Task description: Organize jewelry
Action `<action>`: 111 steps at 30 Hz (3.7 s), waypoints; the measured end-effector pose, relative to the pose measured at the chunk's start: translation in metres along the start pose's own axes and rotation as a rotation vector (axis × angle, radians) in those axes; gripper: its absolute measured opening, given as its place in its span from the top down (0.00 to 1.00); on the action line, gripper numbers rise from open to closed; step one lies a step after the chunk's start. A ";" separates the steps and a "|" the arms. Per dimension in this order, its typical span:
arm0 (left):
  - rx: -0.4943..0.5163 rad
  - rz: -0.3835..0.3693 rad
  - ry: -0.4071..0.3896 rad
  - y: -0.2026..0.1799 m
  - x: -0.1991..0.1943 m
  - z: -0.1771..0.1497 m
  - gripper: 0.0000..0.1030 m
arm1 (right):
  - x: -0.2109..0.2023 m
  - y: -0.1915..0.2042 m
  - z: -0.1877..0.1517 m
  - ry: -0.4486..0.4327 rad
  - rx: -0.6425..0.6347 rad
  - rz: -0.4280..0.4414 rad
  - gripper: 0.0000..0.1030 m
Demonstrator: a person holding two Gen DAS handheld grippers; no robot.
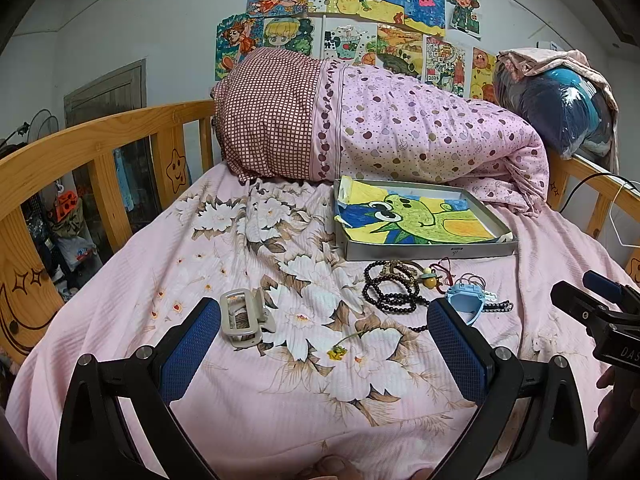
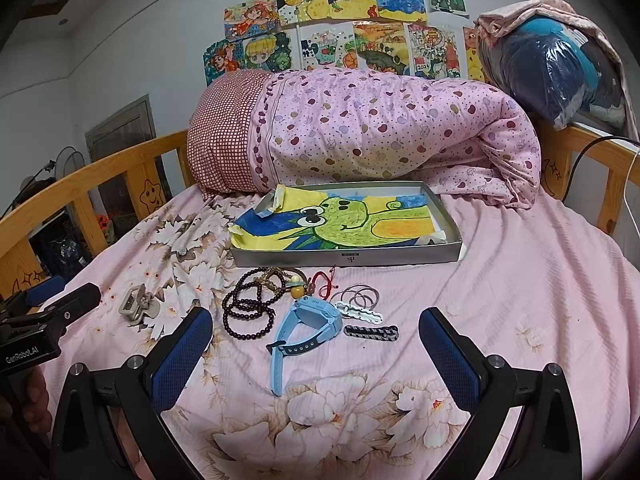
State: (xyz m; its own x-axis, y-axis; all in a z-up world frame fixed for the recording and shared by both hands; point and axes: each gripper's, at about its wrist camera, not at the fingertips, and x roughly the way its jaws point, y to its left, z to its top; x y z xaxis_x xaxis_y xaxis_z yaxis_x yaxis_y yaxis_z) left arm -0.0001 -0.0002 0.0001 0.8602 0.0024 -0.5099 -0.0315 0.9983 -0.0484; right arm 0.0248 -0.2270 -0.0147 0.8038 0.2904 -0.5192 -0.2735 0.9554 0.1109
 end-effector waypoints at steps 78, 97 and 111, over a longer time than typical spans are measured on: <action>-0.104 0.114 0.184 0.062 0.068 -0.004 0.02 | 0.110 -0.008 -0.017 0.314 0.100 0.131 0.00; -0.148 0.030 0.388 0.084 0.135 -0.019 0.34 | 0.162 -0.010 -0.023 0.339 0.251 0.212 0.00; -0.082 0.016 0.343 0.060 0.128 -0.018 0.59 | 0.167 -0.005 -0.023 0.335 0.231 0.204 0.18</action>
State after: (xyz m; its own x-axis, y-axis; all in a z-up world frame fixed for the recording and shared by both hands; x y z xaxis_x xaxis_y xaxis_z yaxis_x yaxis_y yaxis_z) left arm 0.0993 0.0588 -0.0832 0.6388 -0.0150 -0.7692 -0.0964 0.9904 -0.0994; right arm 0.1483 -0.1844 -0.1213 0.5201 0.4775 -0.7081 -0.2535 0.8780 0.4060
